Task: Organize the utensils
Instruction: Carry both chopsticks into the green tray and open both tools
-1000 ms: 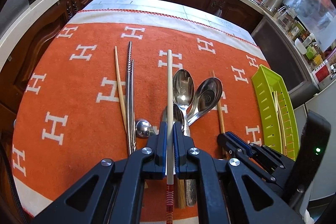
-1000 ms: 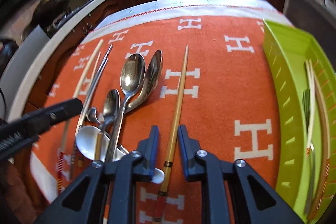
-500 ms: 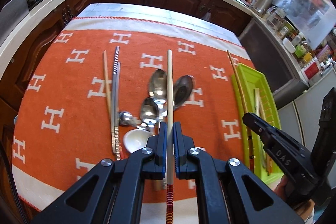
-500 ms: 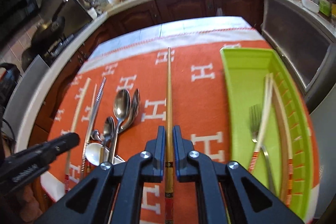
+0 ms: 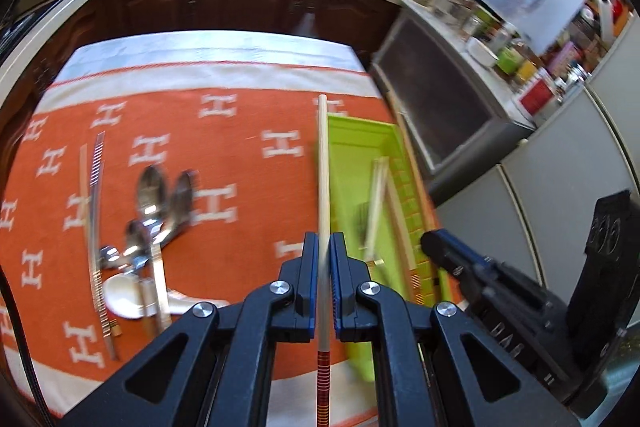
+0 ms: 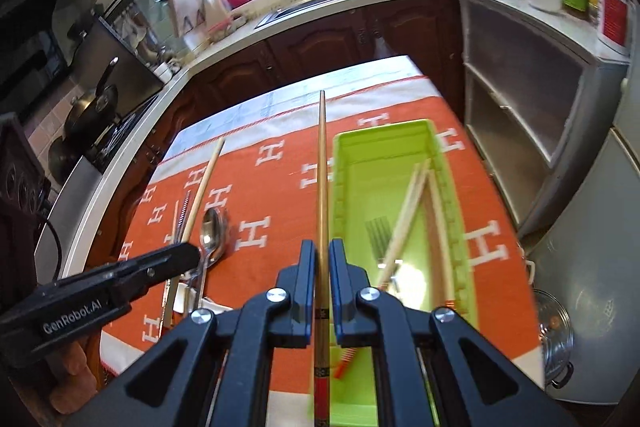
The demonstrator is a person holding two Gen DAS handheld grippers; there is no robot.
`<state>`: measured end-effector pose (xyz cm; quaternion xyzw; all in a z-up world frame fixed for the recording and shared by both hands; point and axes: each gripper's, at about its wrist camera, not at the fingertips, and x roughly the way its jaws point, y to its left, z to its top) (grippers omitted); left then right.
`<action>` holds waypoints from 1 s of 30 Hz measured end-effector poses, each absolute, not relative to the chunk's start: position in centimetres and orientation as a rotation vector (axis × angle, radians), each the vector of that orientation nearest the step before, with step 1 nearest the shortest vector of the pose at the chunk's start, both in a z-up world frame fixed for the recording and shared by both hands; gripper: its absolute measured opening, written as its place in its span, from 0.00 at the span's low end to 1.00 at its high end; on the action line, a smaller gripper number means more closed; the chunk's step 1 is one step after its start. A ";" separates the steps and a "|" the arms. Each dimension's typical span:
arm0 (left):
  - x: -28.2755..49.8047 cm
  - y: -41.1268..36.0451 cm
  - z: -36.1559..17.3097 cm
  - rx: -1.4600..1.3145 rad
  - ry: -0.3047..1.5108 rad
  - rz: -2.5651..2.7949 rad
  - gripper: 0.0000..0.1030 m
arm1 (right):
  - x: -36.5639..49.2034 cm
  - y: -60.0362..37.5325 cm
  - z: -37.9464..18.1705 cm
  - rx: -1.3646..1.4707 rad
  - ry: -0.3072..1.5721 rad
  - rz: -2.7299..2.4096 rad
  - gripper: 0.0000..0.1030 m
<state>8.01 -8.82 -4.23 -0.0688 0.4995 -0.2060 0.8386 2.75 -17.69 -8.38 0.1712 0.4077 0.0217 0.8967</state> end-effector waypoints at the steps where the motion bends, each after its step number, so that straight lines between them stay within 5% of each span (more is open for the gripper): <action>1: 8.2 -9.8 -4.3 -0.147 1.061 -0.449 0.03 | 2.6 -18.3 -8.4 0.358 0.844 0.038 0.07; 22: 12.8 -16.6 -10.4 -0.290 1.219 -0.484 0.03 | 2.7 -23.2 -11.0 0.394 0.895 -0.029 0.07; 30: 12.1 -16.4 -8.7 -0.155 1.165 -0.443 0.32 | 3.7 -22.9 -11.8 0.372 0.945 -0.013 0.10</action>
